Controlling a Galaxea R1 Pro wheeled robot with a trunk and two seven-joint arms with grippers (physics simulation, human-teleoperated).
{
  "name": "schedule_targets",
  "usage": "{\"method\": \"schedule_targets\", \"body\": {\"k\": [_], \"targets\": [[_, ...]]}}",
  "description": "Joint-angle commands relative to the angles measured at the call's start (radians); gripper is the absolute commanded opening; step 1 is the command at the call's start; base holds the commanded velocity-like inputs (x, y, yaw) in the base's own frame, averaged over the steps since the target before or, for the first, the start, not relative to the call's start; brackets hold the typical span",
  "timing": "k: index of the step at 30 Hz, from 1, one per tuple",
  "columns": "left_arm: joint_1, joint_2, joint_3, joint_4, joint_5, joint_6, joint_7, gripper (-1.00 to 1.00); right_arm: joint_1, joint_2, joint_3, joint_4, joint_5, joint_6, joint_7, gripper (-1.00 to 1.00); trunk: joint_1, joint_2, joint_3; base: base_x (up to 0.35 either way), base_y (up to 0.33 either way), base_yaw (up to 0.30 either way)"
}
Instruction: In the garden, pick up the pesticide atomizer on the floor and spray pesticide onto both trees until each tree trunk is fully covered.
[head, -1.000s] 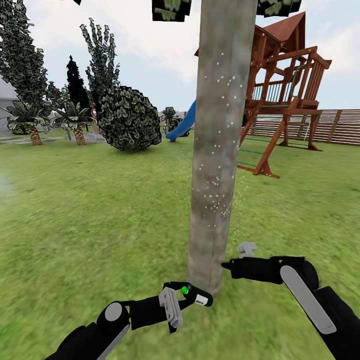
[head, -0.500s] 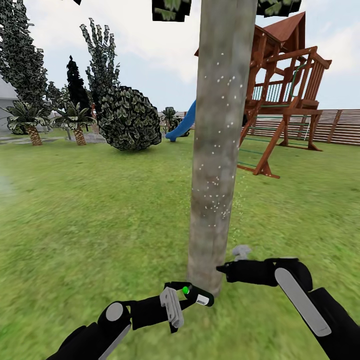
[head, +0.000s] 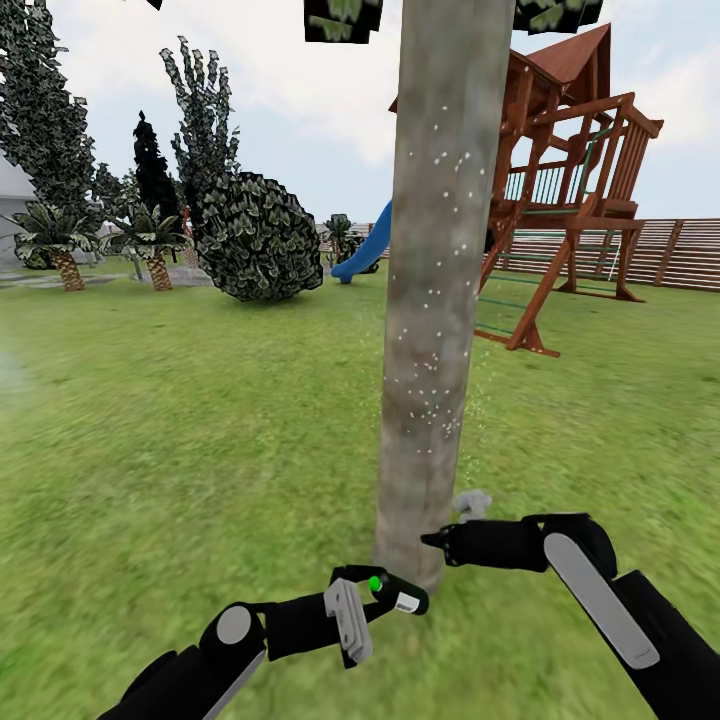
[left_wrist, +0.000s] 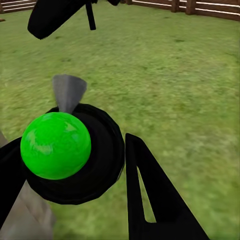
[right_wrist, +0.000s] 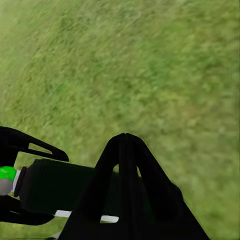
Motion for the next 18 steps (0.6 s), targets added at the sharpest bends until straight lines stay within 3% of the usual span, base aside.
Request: {"method": "schedule_targets", "body": {"k": [1, 9, 14, 18], "targets": [[-0.001, 0.0, -0.003, 0.001, 0.002, -0.004, 0.002, -1.0, -0.005, -0.003, 0.017, -0.001, -0.011, 0.002, 0.01, -1.0, 0.0, -0.001, -0.001, 0.0, 0.0, 0.0], [-0.001, -0.001, -0.004, 0.003, 0.0, -0.004, 0.002, -1.0, -0.019, -0.027, 0.075, -0.002, -0.065, 0.002, 0.011, -1.0, 0.0, -0.001, -0.001, 0.0, 0.0, 0.0], [-0.001, -0.005, -0.004, 0.004, -0.001, -0.004, 0.002, -1.0, -0.022, -0.042, 0.085, -0.002, -0.075, 0.002, 0.012, -1.0, 0.0, -0.001, -0.001, 0.0, 0.0, 0.0], [-0.001, -0.007, -0.004, 0.004, -0.002, -0.004, 0.002, -1.0, -0.023, -0.059, 0.088, -0.002, -0.149, 0.002, 0.013, -1.0, 0.0, -0.001, -0.001, 0.0, 0.0, 0.0]]}}
